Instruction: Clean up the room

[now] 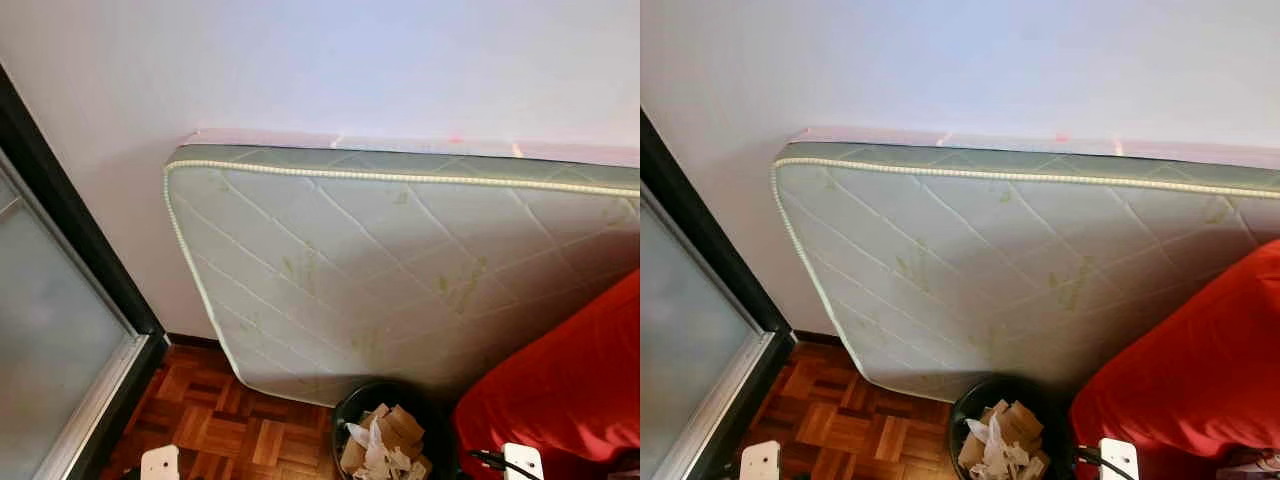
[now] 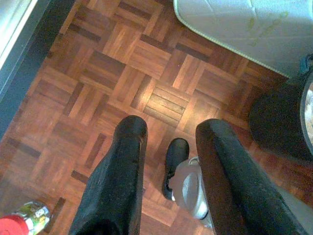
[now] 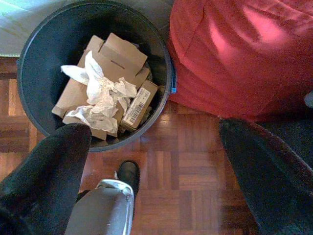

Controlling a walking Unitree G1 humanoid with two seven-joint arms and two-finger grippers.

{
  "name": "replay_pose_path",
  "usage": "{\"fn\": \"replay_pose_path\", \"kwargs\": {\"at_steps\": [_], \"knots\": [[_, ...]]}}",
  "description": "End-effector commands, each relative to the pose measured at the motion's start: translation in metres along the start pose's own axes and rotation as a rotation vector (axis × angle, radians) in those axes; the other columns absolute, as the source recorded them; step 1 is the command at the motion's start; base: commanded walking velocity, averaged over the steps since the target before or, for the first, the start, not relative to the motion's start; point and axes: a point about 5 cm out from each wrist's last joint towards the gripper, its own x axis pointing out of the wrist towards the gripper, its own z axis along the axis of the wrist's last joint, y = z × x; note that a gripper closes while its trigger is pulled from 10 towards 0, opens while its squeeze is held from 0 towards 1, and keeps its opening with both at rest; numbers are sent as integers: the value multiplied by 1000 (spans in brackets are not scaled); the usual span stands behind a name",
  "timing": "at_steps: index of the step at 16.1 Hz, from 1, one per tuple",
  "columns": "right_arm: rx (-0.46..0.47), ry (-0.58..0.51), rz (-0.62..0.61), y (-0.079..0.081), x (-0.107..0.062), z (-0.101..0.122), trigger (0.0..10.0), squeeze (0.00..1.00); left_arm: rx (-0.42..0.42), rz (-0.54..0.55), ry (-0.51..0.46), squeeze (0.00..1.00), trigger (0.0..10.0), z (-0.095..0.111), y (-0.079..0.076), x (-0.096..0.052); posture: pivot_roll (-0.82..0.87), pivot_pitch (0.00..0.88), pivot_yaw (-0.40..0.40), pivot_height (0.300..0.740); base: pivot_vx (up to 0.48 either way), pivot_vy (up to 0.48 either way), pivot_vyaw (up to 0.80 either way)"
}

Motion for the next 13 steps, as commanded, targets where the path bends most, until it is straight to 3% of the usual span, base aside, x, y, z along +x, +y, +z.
{"fn": "replay_pose_path", "kwargs": {"at_steps": [1,13], "knots": [[-8,7,1,-2,-1,-1,10000,0,-9,7,20,0,10000,-5,0,-1,112,0,-2,740,0,0,0],[-16,18,-6,-1,-1,-4,10000,0,0,-5,33,0,10000,-6,1,-1,75,0,18,740,0,0,0]]}}
